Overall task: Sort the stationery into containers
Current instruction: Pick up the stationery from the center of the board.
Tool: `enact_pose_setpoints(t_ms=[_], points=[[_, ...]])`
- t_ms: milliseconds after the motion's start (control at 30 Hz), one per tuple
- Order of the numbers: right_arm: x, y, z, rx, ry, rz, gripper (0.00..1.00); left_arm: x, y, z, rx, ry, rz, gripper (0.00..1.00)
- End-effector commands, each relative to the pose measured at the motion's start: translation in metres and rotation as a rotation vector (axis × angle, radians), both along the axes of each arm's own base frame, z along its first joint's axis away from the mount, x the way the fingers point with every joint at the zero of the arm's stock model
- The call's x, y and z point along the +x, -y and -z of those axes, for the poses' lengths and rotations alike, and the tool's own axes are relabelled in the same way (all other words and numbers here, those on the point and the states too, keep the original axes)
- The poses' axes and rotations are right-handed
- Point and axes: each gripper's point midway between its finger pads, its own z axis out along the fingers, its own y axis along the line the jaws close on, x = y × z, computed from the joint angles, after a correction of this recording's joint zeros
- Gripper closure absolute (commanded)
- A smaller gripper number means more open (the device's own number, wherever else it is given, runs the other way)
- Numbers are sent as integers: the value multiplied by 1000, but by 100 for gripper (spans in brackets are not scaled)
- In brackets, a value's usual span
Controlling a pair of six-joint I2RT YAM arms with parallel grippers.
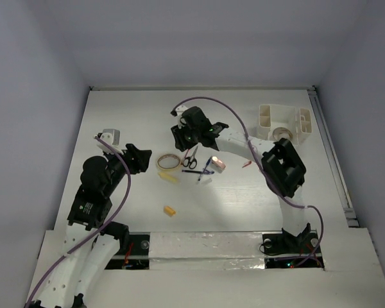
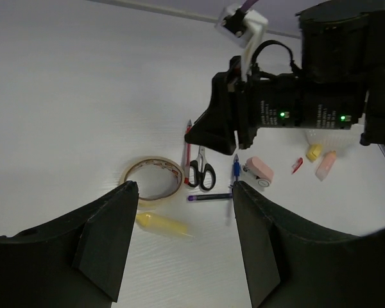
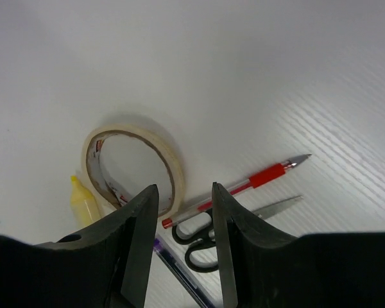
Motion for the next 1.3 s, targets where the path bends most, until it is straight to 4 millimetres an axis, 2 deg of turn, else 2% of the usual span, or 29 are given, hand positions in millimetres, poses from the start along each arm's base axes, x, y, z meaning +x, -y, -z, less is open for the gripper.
enact_pose_setpoints(t_ms=[0,33,67,133,167,400,433,467,533,633,700,733,767,800,833,867,967,1000,1033,1067,1100,1133,1167,1200,1233,1267], points=[[-6,-20,-6,-31,2,-97,55,2,-1,-12,-13,47,-5,43],[-7,-30,-9,-28,9,-113,54,2,-1,-12,-13,47,-6,43],[-8,-28,9,-65,-22,-119,54,2,-1,-12,-13,48,-5,43],[-13,-39,14,-82,-24,-139,54,2,-1,-12,-14,50,-5,43],[-12,-38,26,-104,-37,-134,54,2,-1,-12,-13,48,-5,43],[-14,-42,60,-176,-77,-130,54,2,-1,-12,-12,49,-3,43],[-19,-46,70,-188,-93,-142,55,2,0,-11,-12,47,-2,43],[-19,-47,71,-185,-96,-143,55,2,0,-11,-12,47,0,43],[-23,-52,76,-183,-105,-150,65,2,0,-12,-13,49,0,43],[-22,-61,72,-149,-93,-129,85,2,0,-11,-12,47,0,43],[-17,-67,59,-94,-70,-103,94,2,0,-10,-12,44,2,43],[-15,-69,54,-74,-58,-90,97,3,0,-10,-12,44,0,43],[-11,-75,36,-22,-31,-75,98,3,0,-11,-12,44,0,43],[-9,-76,28,2,-17,-64,100,3,0,-10,-11,43,2,43],[-8,-74,24,14,-5,-39,100,3,0,-10,-11,43,2,43],[-2,-78,1,65,40,-24,100,3,1,-10,-13,42,1,43],[5,-70,-24,113,90,53,100,3,1,-9,-11,40,2,43],[11,-69,-53,183,129,78,100,3,1,-9,-12,38,1,43],[12,-67,-67,212,149,94,100,3,1,-9,-12,39,1,43],[19,-53,-68,216,155,130,100,3,0,-9,-10,38,0,43],[25,-46,-82,250,183,160,100,3,0,-10,-11,41,0,43],[28,-30,-109,283,224,203,100,3,0,-10,-11,43,-1,43],[41,-8,-118,293,244,255,100,3,0,-10,-11,43,-1,43],[47,12,-116,298,255,301,100,2,0,-10,-13,44,-2,43],[52,39,-142,323,300,372,100,2,0,-11,-14,47,-2,43],[59,64,-147,324,312,429,100,2,0,-12,-16,47,0,43]])
